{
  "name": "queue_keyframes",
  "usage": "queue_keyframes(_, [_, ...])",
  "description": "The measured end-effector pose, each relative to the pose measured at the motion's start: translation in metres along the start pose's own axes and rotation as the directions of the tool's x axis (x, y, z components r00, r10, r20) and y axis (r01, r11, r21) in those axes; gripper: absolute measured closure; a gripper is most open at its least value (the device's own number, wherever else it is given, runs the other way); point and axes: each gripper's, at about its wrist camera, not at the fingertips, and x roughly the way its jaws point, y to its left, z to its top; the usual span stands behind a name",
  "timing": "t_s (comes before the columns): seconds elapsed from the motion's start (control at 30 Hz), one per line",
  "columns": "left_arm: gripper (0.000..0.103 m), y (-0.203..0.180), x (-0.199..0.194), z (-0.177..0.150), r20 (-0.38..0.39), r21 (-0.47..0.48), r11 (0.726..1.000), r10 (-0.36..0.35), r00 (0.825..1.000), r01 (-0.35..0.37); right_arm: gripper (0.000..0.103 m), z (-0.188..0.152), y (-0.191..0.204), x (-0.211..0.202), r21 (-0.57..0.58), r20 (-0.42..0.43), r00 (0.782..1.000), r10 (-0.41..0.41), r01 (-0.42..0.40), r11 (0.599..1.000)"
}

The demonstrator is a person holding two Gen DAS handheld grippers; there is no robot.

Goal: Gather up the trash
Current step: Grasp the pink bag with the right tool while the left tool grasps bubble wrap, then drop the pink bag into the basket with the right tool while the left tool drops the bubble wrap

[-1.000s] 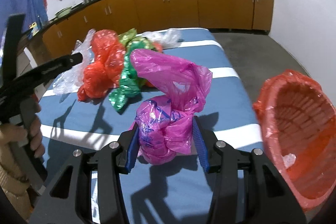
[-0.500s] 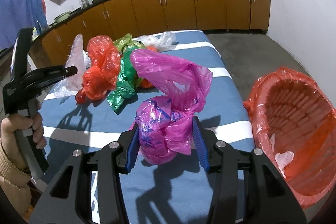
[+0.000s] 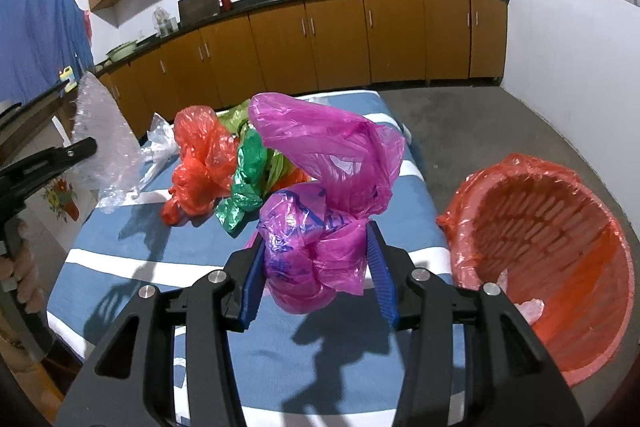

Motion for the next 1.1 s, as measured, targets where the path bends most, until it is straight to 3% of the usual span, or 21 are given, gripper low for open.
queue_keyframes(0.2, [0.099, -0.034, -0.022, 0.000, 0.000, 0.045, 0.994, -0.098, 0.995, 0.097, 0.056, 0.000, -0.009, -0.015, 0.016, 0.025, 1.000, -0.018, 0.018, 1.000])
queue_keyframes(0.43, [0.099, -0.088, -0.029, -0.006, -0.029, 0.105, 0.969, -0.223, 0.974, 0.225, 0.056, 0.002, -0.036, -0.038, 0.057, 0.066, 0.995, -0.076, 0.072, 0.996])
queue_keyframes(0.8, [0.099, -0.173, -0.014, -0.019, -0.099, 0.165, 0.898, -0.396, 0.913, 0.407, 0.056, -0.003, -0.093, -0.074, 0.131, 0.114, 0.965, -0.236, 0.221, 0.966])
queue_keyframes(1.1, [0.099, -0.232, -0.001, -0.039, -0.163, 0.204, 0.838, -0.480, 0.862, 0.506, 0.056, -0.012, -0.134, -0.086, 0.201, 0.103, 0.941, -0.322, 0.297, 0.933])
